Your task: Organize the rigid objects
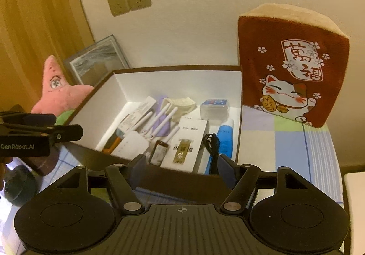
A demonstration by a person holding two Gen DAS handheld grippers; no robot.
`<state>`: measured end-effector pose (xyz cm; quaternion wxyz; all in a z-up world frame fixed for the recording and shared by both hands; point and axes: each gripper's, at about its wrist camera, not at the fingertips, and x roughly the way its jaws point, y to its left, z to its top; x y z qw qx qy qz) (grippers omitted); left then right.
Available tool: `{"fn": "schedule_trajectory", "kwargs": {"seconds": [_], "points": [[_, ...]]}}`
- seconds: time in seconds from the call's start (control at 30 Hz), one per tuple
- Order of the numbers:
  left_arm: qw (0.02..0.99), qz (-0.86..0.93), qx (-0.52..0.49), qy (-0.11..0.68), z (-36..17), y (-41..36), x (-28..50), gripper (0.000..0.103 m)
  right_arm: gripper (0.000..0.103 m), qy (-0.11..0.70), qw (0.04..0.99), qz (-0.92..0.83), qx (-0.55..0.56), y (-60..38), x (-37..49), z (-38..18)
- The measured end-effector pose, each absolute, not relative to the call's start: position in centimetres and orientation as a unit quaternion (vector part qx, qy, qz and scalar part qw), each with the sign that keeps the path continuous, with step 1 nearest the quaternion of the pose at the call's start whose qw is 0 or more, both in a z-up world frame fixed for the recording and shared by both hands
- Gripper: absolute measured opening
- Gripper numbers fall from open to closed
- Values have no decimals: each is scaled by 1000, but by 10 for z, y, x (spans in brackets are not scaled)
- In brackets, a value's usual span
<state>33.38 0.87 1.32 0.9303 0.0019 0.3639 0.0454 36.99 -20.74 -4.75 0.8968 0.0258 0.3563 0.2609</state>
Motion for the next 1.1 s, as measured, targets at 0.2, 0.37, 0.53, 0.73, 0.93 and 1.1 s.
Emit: {"fn": "schedule_trajectory", "kwargs": {"seconds": [0.2,0.37,0.53,0.73,0.93,1.1], "points": [[932,66,0,357,25,-10,291,77,66,356,893,275,26,-219,338,-40],[928,92,-13,362,27,-24,257,77,66,359,884,298,28,-227,308,-38],[920,101,-20,377,24,-35,228,77,67,367,878,305,24,-234,285,-41],[914,95,-24,393,15,-42,197,77,72,381,873,303,28,-240,257,-48],[909,80,-30,408,8,-41,169,76,76,394,871,292,28,-238,228,-52],[905,69,-31,418,3,-34,147,76,79,405,870,281,26,-230,198,-54]]}}
